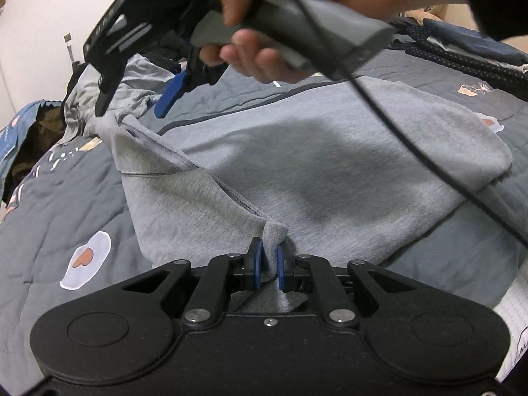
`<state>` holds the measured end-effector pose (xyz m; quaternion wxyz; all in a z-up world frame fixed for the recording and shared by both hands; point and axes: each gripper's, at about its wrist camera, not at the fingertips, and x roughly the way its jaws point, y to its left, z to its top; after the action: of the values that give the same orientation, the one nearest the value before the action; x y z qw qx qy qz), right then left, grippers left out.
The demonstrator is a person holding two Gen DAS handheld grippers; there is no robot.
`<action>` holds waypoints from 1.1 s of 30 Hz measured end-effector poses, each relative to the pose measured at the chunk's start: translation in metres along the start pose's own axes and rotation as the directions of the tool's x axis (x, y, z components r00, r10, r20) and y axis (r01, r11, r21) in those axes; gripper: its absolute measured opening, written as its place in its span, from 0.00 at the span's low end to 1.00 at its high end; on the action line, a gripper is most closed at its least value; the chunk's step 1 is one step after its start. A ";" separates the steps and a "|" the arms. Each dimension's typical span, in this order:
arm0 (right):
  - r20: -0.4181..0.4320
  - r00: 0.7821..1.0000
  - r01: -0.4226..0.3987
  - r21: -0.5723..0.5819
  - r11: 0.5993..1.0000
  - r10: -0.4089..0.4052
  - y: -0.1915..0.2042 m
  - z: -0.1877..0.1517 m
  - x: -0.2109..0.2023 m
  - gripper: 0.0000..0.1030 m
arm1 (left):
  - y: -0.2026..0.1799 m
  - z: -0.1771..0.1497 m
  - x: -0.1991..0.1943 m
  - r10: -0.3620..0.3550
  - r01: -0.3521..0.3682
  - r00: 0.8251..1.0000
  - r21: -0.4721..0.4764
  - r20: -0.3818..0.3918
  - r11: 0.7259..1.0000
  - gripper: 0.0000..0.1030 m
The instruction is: Fold clothes
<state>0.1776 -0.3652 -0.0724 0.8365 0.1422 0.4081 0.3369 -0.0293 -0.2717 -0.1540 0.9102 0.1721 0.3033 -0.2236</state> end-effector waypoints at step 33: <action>-0.094 0.983 0.167 0.086 0.982 -0.159 -0.007 0.029 0.041 0.10 | 0.012 0.013 -0.008 -0.030 0.031 0.999 -0.055 0.017 0.998 0.08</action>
<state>0.2213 -0.3416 -0.0814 0.8353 0.1324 0.4697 0.2534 -0.0229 -0.2655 -0.1371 0.9134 0.1405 0.3047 -0.2306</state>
